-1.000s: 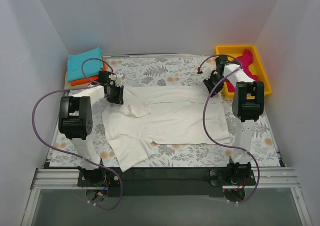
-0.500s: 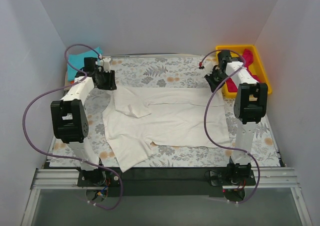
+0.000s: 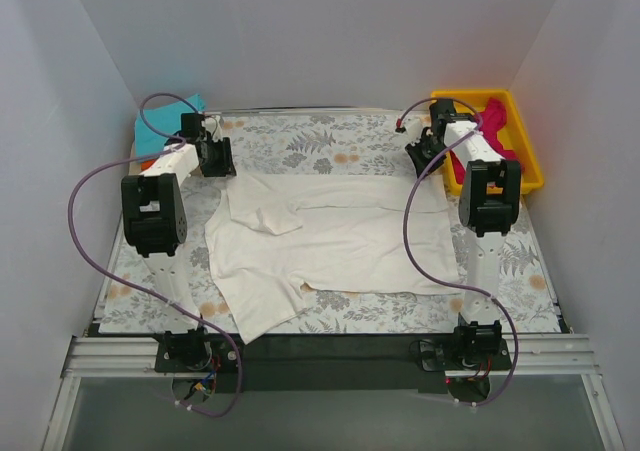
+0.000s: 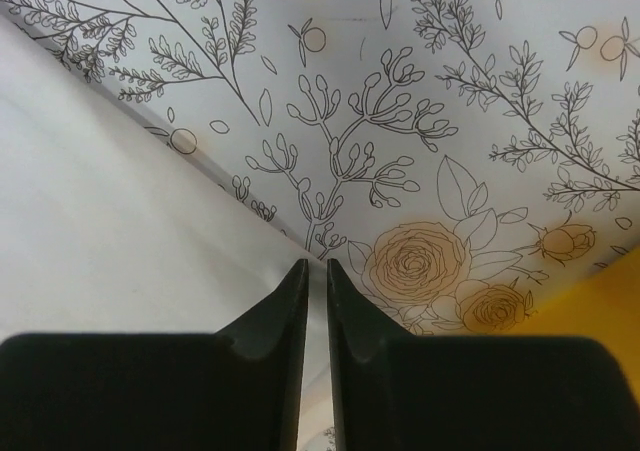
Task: Fold and stack the t-shirts
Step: Fold the tshirt
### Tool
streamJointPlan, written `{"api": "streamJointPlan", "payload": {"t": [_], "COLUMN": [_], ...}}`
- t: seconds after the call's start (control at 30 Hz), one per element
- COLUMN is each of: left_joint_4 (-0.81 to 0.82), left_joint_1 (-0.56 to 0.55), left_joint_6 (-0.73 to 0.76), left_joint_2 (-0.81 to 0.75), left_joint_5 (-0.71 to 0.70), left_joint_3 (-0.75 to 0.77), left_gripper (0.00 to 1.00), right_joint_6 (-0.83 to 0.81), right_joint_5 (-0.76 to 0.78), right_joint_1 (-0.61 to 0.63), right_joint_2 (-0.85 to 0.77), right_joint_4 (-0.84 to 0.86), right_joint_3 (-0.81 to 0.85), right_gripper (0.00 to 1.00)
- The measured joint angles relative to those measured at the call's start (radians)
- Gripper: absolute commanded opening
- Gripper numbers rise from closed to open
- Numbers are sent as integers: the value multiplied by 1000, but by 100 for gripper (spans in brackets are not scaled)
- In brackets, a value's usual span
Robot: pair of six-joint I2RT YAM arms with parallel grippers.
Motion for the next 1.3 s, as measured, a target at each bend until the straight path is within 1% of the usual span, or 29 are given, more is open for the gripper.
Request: {"api": "streamJointPlan", "payload": {"t": [0.03, 0.17, 0.27, 0.3, 0.33, 0.53, 0.63, 0.73, 0.77, 0.8, 0.87, 1.03, 1.13, 1.17, 1.3], "left_joint_4": [-4, -6, 2, 5, 13, 103, 129, 136, 135, 130, 116, 101, 101, 103, 106], "left_joint_1": [0, 0, 0, 0, 0, 7, 8, 8, 8, 8, 10, 10, 0, -6, -35], "left_joint_6": [-7, -34, -55, -56, -65, -47, -23, 5, 14, 24, 39, 55, 57, 56, 44], "left_joint_2": [0, 0, 0, 0, 0, -54, -75, -76, -76, -76, -76, -106, -146, -155, -157], "left_joint_5": [-2, -11, -25, -27, -32, -66, -79, -82, -82, -83, -84, -84, -84, -84, -83], "left_joint_3": [-11, -28, -46, -54, -69, -191, -227, -226, -223, -217, -198, -154, -153, -153, -155], "left_gripper": [37, 28, 14, 0, 0, 0, 13, 23, 28, 29, 29, 29, 28, 28, 27], "right_joint_6": [3, 8, 9, 9, 9, 6, -3, -13, -16, -16, -16, -10, -4, -2, 7], "right_joint_5": [1, 5, 12, 15, 18, 42, 52, 54, 52, 51, 47, 26, 26, 27, 47], "right_joint_1": [0, 4, 5, 5, 5, 9, 13, 13, 13, 13, 13, 12, 12, 12, 12], "right_joint_2": [1, 2, 2, 2, 2, -7, -27, -42, -47, -50, -58, -93, -128, -138, -144], "right_joint_4": [3, 5, 6, 6, 6, 21, 43, 53, 55, 52, 49, 24, 22, 22, 22], "right_joint_3": [1, 1, 1, 0, 0, -19, -53, -78, -85, -87, -95, -100, -100, -99, -98], "right_gripper": [17, 17, 17, 17, 17, 17, 18, 20, 21, 22, 24, 24, 21, 18, 16]}}
